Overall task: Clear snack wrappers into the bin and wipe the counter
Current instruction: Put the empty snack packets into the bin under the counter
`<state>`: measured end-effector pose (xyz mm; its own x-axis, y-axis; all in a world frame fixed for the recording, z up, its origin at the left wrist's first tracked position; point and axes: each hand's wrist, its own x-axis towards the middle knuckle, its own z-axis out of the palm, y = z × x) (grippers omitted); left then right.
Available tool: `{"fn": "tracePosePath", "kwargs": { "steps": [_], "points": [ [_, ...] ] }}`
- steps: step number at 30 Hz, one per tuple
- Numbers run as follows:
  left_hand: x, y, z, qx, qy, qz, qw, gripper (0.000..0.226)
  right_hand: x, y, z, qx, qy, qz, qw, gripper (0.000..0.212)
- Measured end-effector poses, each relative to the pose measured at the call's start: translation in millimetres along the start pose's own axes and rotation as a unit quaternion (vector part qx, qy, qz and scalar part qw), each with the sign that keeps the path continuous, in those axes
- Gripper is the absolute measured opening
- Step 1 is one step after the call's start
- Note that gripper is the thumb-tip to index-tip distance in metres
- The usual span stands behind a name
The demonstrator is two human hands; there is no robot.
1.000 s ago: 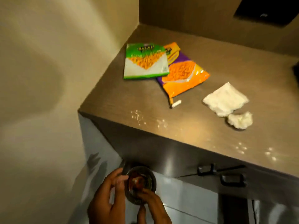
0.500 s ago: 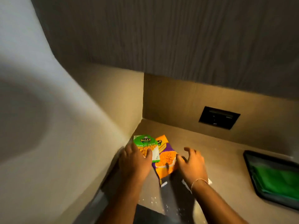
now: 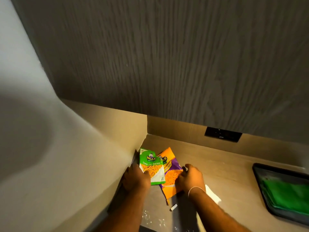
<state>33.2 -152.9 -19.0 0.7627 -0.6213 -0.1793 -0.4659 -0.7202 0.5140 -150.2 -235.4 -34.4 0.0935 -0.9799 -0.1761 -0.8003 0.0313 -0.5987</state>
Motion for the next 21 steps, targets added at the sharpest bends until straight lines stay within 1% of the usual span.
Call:
{"fn": "tracePosePath", "kwargs": {
  "steps": [1,3,4,7,11,14,16,18,20,21],
  "points": [
    [1,-3,1,-0.044,-0.003,-0.003,0.999,0.042,0,-2,-1,0.048,0.008,0.014,0.999,0.027],
    [-1,-6,1,-0.143,-0.008,-0.001,0.990,0.032,0,-5,-4,0.114,0.033,0.017,0.993,0.009],
    [-3,-7,1,-0.190,-0.002,0.003,0.982,0.028,0,-7,-6,0.137,0.040,0.008,0.990,0.007],
    [-12,-12,-4,-0.272,0.017,0.008,0.962,0.025,-1,-15,-11,0.207,0.052,-0.013,0.977,0.007],
    [-23,-23,-15,-0.377,0.031,-0.004,0.926,0.039,-11,-27,-20,0.317,0.079,-0.006,0.945,0.014],
    [-45,-40,-30,-0.439,0.025,-0.017,0.898,0.029,-40,-37,-31,0.409,0.072,0.002,0.910,0.019],
    [-62,-57,-38,-0.472,0.008,-0.032,0.881,0.021,-72,-41,-39,0.460,0.047,0.004,0.887,0.016],
    [-79,-81,-38,-0.505,-0.017,-0.047,0.862,0.019,-109,-41,-44,0.476,0.015,0.019,0.879,0.016],
    [-102,-103,-39,-0.526,-0.049,-0.080,0.845,0.018,-146,-35,-49,0.499,-0.009,0.037,0.866,0.019],
    [-112,-119,-39,-0.522,-0.059,-0.095,0.845,0.015,-164,-31,-51,0.512,-0.022,0.049,0.858,0.020]
  ]
}}
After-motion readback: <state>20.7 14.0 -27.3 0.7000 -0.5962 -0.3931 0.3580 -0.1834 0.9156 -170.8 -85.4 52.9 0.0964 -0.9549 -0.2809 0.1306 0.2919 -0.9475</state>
